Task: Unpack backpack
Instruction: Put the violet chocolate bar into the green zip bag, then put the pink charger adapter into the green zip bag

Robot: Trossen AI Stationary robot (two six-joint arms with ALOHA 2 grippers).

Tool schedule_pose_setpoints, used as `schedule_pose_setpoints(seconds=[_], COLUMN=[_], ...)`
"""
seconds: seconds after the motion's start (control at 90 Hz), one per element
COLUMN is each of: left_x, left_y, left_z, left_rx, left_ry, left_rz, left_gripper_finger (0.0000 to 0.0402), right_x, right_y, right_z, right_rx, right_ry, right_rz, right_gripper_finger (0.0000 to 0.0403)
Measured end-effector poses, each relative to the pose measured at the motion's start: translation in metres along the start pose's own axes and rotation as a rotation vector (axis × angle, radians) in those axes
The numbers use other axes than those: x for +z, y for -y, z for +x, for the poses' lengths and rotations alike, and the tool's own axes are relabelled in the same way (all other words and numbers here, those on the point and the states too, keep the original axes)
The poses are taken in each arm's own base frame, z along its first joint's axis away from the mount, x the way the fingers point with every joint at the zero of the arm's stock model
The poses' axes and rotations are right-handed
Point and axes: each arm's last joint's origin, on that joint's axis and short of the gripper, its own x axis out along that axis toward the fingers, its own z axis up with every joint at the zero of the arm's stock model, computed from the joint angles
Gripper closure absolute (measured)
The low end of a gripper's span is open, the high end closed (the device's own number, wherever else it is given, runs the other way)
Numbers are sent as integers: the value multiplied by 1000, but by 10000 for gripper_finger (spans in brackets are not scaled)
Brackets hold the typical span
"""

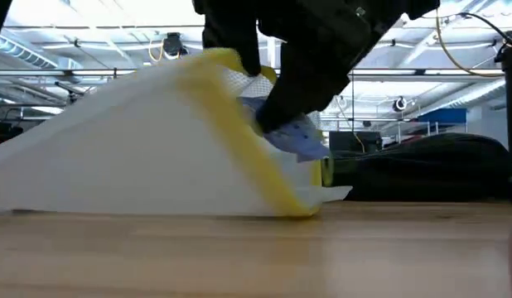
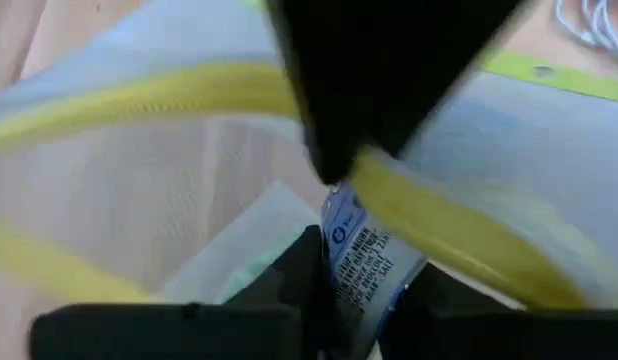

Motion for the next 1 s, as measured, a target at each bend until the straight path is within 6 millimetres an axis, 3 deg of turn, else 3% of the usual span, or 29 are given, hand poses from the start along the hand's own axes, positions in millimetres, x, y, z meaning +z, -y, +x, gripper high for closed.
schedule_pose_setpoints(seconds=[0.278,0.378,0.6,0.8,1.0], left_x=[1,1,1,-1,-1], left_y=[-2,-2,2,4,3], left_z=[0,1,0,0,0], left_rx=[-4,-4,-22,-24,-23], left_ry=[-4,-3,4,-4,-5], left_rz=[-5,-19,-13,9,27], left_gripper_finger=[401,401,402,402,402], right_x=[0,-6,-21,-35,-58], right_y=[1,3,3,-56,-108], right_z=[1,-3,-42,-69,-62], right_rx=[3,-18,-25,253,345], right_ry=[2,-72,-295,-286,-182], right_rz=[-13,-29,20,-133,-333], right_gripper_finger=[231,200,173,177,182])
